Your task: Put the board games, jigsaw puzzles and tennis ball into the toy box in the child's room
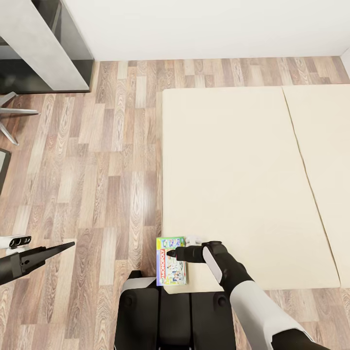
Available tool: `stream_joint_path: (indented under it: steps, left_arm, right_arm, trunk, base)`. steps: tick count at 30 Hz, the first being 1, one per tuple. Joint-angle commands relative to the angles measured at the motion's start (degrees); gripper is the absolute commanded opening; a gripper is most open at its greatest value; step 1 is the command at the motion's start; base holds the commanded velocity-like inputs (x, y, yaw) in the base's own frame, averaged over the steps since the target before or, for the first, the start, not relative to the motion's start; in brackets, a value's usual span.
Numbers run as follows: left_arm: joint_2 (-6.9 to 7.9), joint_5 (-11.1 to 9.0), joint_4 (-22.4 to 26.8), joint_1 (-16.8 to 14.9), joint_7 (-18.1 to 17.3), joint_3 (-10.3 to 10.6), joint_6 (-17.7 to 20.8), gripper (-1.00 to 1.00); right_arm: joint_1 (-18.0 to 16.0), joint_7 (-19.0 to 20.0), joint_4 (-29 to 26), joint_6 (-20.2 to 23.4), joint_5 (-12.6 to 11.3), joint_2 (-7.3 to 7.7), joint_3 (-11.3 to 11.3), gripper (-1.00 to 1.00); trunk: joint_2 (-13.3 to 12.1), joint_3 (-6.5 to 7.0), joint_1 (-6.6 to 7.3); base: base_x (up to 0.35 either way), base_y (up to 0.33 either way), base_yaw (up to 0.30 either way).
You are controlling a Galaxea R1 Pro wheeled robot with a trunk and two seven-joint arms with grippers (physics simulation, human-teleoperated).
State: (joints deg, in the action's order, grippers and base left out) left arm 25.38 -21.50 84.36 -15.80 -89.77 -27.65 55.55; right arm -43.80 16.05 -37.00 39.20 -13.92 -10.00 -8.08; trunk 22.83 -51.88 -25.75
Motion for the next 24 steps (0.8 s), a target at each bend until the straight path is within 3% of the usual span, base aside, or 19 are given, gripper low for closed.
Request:
stream_joint_path:
  steps: [1,24]
  left_arm:
    - [0.02,0.05,0.01,-0.01,-0.24,0.01,0.61,1.0]
    - [0.02,0.05,0.01,-0.01,-0.24,0.02,0.61,1.0]
  right_arm:
    - [0.0,0.04,-0.06,0.26,-0.05,0.0,-0.01,1.0]
    - [0.13,-0.03,-0.23,0.26,0.03,0.0,0.12,1.0]
  trunk:
    - [0.09,-0.06,-0.03]
    - [0.09,-0.06,-0.03]
  base:
    - [0.0,0.0,0.0]
    - [0.0,0.0,0.0]
